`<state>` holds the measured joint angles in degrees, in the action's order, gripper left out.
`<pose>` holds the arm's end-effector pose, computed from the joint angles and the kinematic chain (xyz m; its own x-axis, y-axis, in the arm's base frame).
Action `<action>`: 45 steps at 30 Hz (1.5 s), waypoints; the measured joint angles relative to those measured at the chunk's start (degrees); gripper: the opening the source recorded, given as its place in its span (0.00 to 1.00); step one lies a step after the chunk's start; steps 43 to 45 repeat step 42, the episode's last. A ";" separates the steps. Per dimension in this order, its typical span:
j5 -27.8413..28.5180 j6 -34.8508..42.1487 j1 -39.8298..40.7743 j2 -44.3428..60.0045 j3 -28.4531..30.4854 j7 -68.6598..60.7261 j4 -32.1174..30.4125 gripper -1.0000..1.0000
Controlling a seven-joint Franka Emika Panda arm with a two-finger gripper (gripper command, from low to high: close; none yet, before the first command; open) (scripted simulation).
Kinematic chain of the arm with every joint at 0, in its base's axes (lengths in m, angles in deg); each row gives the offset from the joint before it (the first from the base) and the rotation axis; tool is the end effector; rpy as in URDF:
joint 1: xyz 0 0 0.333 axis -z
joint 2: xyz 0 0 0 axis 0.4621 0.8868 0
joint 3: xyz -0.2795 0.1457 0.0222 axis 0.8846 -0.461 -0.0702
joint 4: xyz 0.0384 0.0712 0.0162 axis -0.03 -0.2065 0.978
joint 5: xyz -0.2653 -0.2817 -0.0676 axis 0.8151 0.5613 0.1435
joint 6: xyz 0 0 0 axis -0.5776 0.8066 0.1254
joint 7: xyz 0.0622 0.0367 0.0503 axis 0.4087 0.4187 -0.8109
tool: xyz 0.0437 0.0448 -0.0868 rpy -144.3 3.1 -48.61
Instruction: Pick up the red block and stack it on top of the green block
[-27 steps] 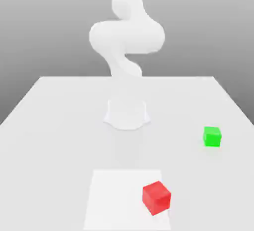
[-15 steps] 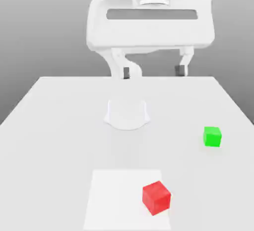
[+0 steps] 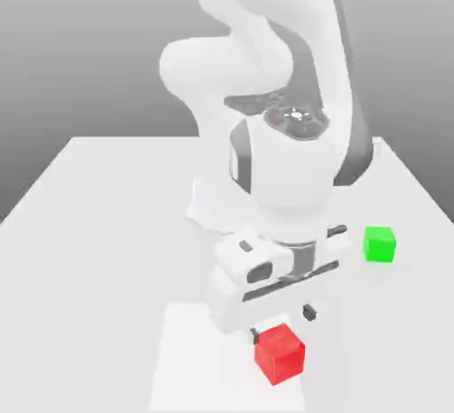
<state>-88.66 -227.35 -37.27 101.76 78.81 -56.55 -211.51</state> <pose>0.4314 0.0725 0.1606 0.9564 -0.2919 0.0005 -0.2919 -0.9564 -0.0002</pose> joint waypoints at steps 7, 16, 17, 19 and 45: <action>0.10 -2.28 0.07 2.73 -0.06 0.10 0.38 0.00; -2.18 7.93 -3.70 -11.43 -4.30 -5.46 -3.51 0.00; -3.31 8.27 -6.40 -12.82 -5.84 -8.07 -4.52 0.00; -5.53 8.86 -11.18 -15.55 -8.44 -13.39 -6.58 0.00; 1.69 -3.80 -33.27 -15.47 -21.18 -32.52 -19.43 1.00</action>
